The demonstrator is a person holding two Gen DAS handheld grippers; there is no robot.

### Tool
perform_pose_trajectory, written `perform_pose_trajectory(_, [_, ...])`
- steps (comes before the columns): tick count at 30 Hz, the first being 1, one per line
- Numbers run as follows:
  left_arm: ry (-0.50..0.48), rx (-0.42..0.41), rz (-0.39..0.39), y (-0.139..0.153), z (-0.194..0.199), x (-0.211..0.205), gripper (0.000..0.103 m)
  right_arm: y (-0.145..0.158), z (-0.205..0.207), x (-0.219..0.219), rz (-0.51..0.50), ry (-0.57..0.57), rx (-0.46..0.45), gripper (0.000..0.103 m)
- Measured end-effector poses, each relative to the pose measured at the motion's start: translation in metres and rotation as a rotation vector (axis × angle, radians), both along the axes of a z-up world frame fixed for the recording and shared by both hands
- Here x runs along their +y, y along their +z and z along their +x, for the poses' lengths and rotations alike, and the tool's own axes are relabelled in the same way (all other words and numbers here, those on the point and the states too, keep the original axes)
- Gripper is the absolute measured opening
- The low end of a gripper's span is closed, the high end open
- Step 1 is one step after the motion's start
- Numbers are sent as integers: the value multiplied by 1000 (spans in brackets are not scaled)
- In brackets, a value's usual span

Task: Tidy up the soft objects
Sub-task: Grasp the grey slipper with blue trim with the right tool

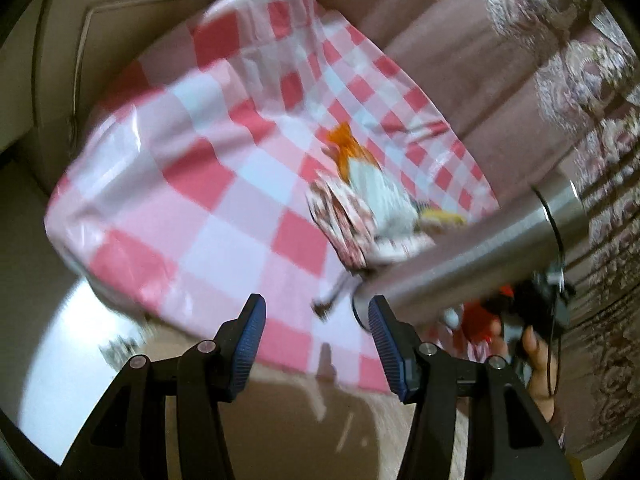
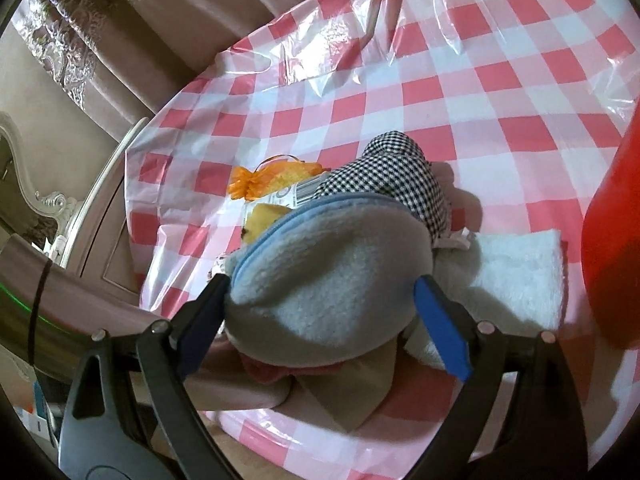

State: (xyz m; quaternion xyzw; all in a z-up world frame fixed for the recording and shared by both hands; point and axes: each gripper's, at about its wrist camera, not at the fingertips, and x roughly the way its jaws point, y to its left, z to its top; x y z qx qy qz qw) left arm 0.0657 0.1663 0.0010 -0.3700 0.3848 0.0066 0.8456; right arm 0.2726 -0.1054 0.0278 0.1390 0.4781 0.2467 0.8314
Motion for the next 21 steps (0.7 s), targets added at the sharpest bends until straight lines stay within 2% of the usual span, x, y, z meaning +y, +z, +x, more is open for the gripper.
perform_pose_trajectory(2, [-10,-12,-17,4,14,15,55,-3,1,-1,1,3,-4,93])
perform_pose_trajectory(3, [-34,-21,5,8,25,20,55,-4,1,-1,0,7,-5,90])
perform_pose_trajectory(5, [-107,-42,45,13,52,32,55,-9,1,0,-6,17,0,78])
perform_pose_trajectory(6, [-145,-41,28,11,65,38,55,-11,1,0,-11,19,3,74])
perform_pose_trajectory(9, [-261,-31,-99,6,111,51,55,-15,-1,-1,-18,23,-3,62])
perform_pose_trajectory(10, [-297,-31,-120,6,125,51,55,-14,-2,-1,-26,22,-12,58])
perform_pose_trajectory(14, [-461,17,-235,-1,186,39,56,-13,-7,1,-64,26,-48,52])
perform_pose_trajectory(17, [-570,45,-186,-3,224,17,56,-12,-14,5,-108,37,-94,47])
perform_pose_trajectory(21, [-723,42,-248,-10,263,-7,56,-7,-17,10,-140,54,-134,42])
